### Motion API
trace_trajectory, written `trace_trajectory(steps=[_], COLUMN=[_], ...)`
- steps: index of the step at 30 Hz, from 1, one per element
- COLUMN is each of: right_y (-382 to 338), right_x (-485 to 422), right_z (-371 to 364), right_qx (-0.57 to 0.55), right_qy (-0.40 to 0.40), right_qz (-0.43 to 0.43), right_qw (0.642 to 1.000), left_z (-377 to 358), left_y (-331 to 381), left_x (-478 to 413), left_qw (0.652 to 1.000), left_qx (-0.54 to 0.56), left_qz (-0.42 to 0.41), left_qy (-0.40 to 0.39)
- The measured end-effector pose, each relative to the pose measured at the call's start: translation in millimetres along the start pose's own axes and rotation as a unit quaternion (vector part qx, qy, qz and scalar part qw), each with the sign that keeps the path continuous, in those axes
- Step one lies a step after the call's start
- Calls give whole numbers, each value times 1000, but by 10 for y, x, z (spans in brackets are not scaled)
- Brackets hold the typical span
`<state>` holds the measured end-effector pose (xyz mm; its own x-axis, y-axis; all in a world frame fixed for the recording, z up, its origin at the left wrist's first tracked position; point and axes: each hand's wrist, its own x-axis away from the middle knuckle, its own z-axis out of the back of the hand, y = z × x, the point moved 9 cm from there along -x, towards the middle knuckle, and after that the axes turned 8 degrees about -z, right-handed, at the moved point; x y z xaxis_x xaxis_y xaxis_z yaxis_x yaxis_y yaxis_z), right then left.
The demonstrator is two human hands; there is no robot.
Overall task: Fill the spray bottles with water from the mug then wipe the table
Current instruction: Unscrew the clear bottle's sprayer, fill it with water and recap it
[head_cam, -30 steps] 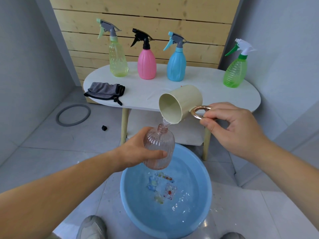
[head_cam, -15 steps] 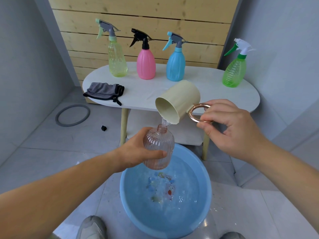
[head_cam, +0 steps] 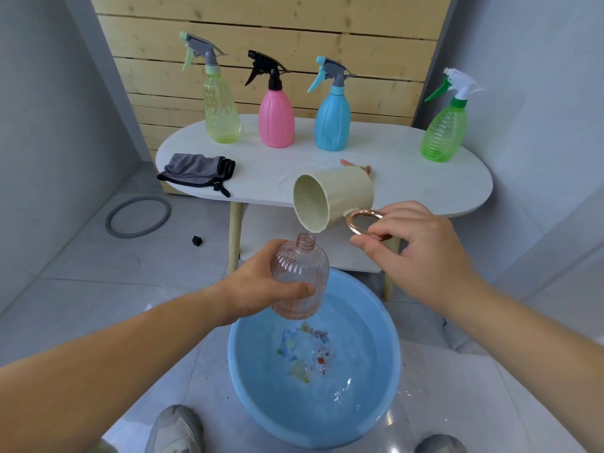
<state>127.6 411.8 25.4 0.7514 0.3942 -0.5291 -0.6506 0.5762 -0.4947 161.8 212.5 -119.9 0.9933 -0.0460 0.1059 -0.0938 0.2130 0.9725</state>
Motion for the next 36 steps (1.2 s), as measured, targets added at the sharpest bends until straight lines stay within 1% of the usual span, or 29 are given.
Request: trace_trajectory(steps=[2,4,7,10,11,13,14,17,20,23,27,32,36], right_y=[232,428,746,1174,1333,1633,1771,2013,2154,2277,2370,2451,2453], right_x=[54,168,388,665,759,909,973,1088,1184,1260,1341,1448,1471], right_z=[-133,-337,-738,-1174,-1317,-1551,-1655,-1946,-2246,-2452,-2591,-2728,-2801], right_qx=[-73,-121,-155,-195,-211,-209,-195,-131,-65,-25,-2,8,10], right_qy=[-36,-79,-144,-187,-195,-208,-216,-261,-308,-333,-358,-410,-432], right_qz=[-138,-227,-323,-421,-446,-476,-485,-478,-440,-399,-367,-340,-324], right_qw=[987,963,923,866,848,829,825,828,841,854,859,846,841], left_z=[-9,-27,-12,-61,-90,-163,-207,-325,-420,-450,-427,-439,-432], left_y=[-61,-170,-338,-502,-567,-728,-819,-1022,-1200,-1366,-1604,-1790,-1845], left_x=[14,50,91,102,101,84,82,91,94,92,109,106,107], left_qw=[1000,1000,999,999,998,998,997,997,995,994,991,988,987], left_qx=[3,-2,-20,-20,-9,11,17,15,15,13,24,29,31], left_qz=[5,17,35,49,56,67,71,81,94,107,128,148,156], left_qy=[-5,-14,-11,-5,2,12,14,2,-19,-30,-22,-23,-29])
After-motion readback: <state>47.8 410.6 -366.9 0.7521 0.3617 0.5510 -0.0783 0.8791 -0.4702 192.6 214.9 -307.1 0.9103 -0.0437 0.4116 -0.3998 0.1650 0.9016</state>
